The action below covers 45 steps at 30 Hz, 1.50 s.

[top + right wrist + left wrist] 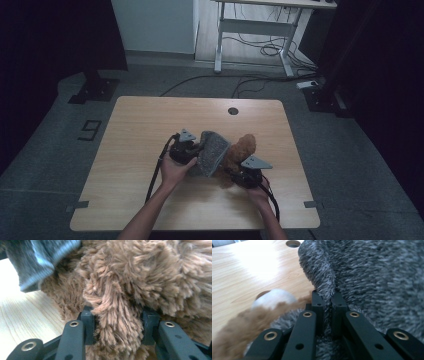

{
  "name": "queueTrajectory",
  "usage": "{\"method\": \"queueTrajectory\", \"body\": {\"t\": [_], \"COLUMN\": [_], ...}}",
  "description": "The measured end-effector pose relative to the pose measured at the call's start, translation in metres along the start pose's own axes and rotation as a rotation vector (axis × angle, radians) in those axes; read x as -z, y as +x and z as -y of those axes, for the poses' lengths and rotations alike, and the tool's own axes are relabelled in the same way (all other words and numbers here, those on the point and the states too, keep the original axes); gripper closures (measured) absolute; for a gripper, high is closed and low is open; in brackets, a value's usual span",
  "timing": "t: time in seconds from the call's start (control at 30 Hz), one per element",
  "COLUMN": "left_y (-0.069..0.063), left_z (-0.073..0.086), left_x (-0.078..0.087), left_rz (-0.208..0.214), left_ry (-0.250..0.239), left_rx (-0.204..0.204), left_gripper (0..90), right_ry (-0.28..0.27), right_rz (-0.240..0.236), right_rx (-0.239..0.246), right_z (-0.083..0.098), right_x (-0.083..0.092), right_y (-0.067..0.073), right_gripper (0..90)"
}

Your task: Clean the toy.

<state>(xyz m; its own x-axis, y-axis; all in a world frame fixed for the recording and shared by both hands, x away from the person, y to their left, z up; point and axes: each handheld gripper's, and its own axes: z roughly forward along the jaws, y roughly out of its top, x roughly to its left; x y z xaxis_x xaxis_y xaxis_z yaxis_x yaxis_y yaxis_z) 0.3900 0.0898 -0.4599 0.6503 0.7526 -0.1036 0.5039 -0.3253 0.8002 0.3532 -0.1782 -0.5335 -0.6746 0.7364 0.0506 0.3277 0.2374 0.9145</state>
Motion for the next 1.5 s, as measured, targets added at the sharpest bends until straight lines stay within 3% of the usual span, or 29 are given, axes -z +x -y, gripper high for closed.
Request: {"method": "queueTrajectory", "body": {"t": [0.17, 0.37, 0.6, 0.73, 0.9, 1.0, 1.07, 1.13, 1.23, 1.37, 1.5], "left_y": [0.01, 0.032, 0.047, 0.055, 0.07, 0.081, 0.084, 0.081, 0.069, 0.037, -0.001], "left_z": [0.012, 0.028, 0.042, 0.047, 0.061, 0.073, 0.075, 0.068, 0.045, 0.005, -0.033], "left_x": [0.022, 0.041, 0.046, 0.05, 0.049, 0.044, 0.047, 0.055, 0.071, 0.084, 0.076], "left_rz": [-0.032, -0.06, -0.056, -0.088, -0.126, -0.116, -0.107, -0.111, -0.1, -0.059, 0.009], "left_ry": [-0.029, -0.055, -0.073, -0.063, -0.02, 0.014, 0.004, -0.026, -0.099, -0.177, -0.202], "left_rx": [-0.006, 0.047, 0.107, 0.118, 0.163, 0.206, 0.222, 0.208, 0.163, 0.075, -0.015], "left_gripper": [83.3, 83.0, 82.9, 83.1, 83.3, 83.3, 83.3, 83.4, 83.4, 83.4, 83.3], "right_ry": [0.004, 0.003, 0.0, 0.002, 0.002, 0.002, 0.002, 0.001, -0.001, 0.0, 0.003], "right_rz": [0.003, 0.002, 0.003, 0.003, -0.001, -0.004, -0.004, -0.004, -0.005, -0.005, -0.006], "right_rx": [0.007, 0.002, 0.004, 0.001, -0.009, -0.021, -0.025, -0.026, -0.036, -0.034, -0.033], "right_z": [0.0, 0.0, 0.0, 0.001, 0.001, 0.002, 0.002, 0.002, 0.002, 0.002, 0.002], "right_x": [0.0, 0.0, 0.0, 0.0, 0.0, 0.0, 0.0, 0.0, 0.0, 0.0, 0.0], "right_y": [0.003, 0.002, 0.003, 0.003, 0.001, 0.0, -0.001, -0.001, -0.003, -0.002, -0.002], "right_gripper": [57.7, 57.7, 57.6, 57.7, 57.7, 57.7, 57.7, 57.7, 57.8, 57.7, 57.8]}}
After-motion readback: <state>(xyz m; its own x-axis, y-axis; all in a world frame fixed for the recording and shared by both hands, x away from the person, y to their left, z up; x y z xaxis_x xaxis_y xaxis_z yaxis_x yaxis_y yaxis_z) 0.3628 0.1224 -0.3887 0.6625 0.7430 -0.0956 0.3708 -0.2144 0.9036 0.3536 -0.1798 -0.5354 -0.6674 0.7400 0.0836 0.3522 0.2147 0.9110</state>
